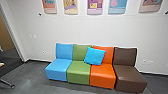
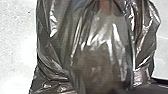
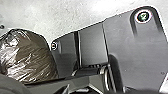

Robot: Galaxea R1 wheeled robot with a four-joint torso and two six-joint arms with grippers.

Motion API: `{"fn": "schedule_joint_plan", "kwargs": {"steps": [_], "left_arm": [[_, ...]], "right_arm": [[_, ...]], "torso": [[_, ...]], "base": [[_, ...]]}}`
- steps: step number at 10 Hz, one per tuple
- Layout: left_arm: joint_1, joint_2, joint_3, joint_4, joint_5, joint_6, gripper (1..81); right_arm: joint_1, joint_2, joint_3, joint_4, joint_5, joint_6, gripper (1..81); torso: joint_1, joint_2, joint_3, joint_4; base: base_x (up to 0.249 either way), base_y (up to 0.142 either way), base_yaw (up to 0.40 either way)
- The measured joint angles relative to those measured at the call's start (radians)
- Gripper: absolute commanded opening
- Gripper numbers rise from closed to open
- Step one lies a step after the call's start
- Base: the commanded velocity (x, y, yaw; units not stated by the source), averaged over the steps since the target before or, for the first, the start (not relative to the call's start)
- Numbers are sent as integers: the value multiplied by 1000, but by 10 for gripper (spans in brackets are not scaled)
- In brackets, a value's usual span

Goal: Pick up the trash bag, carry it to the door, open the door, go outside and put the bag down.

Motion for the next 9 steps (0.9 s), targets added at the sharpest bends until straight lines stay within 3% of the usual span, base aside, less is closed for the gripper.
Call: {"fn": "schedule_joint_plan", "kwargs": {"steps": [2,3,6,9], "left_arm": [[-1,2,0,0,0,0,10],[-9,5,0,0,-2,0,10],[-2,5,0,0,0,0,10],[0,5,0,0,-2,0,10]], "right_arm": [[4,4,-3,0,1,0,811],[4,5,-9,0,1,0,811],[1,19,-26,0,-1,0,811],[1,17,-27,0,0,0,811]], "torso": [[-31,48,8,-39],[-47,73,9,-51],[-62,97,18,-56],[-65,99,88,-56]], "base": [[0,0,0],[0,0,0],[0,0,0],[0,0,0]]}}
